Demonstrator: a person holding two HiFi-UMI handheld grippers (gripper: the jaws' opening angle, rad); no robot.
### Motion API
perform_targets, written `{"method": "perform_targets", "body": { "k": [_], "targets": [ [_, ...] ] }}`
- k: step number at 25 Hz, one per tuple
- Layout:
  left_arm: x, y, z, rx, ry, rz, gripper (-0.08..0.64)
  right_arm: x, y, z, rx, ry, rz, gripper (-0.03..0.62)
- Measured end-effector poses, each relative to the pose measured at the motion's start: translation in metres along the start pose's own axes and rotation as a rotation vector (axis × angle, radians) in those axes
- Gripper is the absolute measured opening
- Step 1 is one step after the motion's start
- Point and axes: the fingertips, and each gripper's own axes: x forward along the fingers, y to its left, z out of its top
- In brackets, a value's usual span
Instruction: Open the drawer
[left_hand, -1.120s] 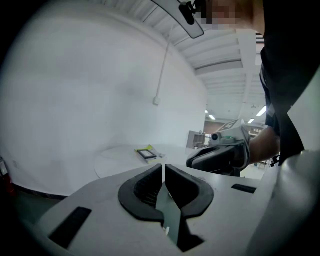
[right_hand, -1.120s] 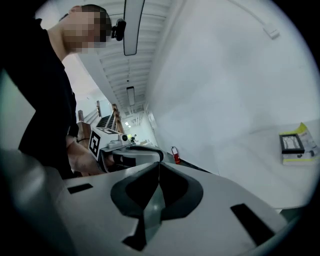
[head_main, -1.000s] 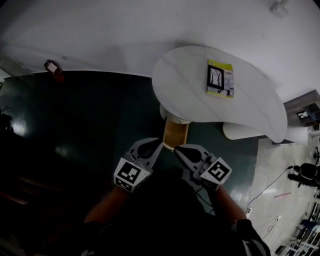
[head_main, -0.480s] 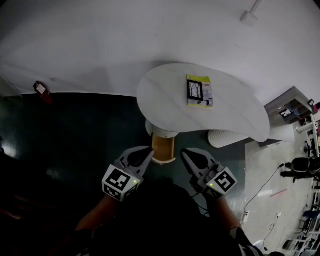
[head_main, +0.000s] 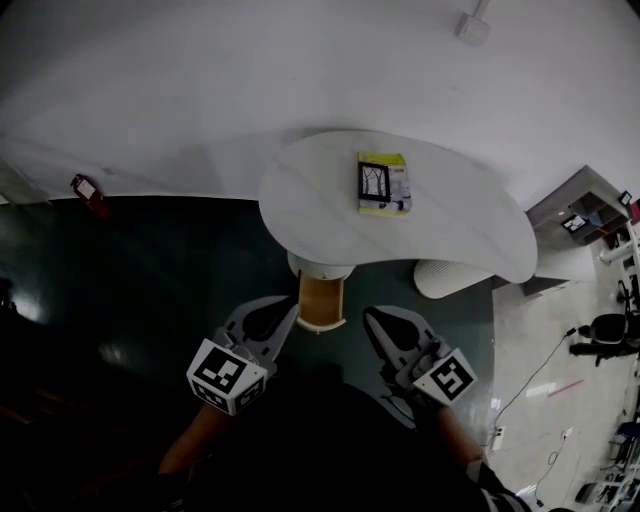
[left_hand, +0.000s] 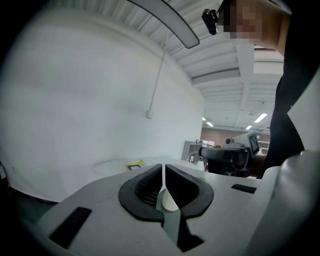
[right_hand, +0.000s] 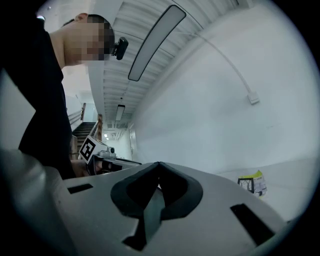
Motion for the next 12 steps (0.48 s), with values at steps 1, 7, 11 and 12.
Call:
{"method": "perform_targets", "body": {
  "k": [1, 7, 11, 12],
  "targets": [
    [0.004, -0.007, -0.001, 0.001, 0.004, -0.005, 0.029, -0.003, -0.001, -0.002, 0.008, -0.002, 0.005, 0.015],
    [0.015, -0.041, -0.003, 0.042, 0.032, -0.029, 0.029, -0.018, -0.002, 0.000, 0.047, -0.048, 0.036, 0.015],
    [0.018, -0.042, -0.001, 0.049, 0.035, -0.004, 0.029, -0.025, -0.008, 0.004, 0.042, -0.064, 0.039, 0.015],
    [0.019, -0.042, 0.000, 0.048, 0.034, 0.002, 0.029, -0.027, -0.009, 0.004, 0.039, -0.065, 0.040, 0.015]
  ]
}}
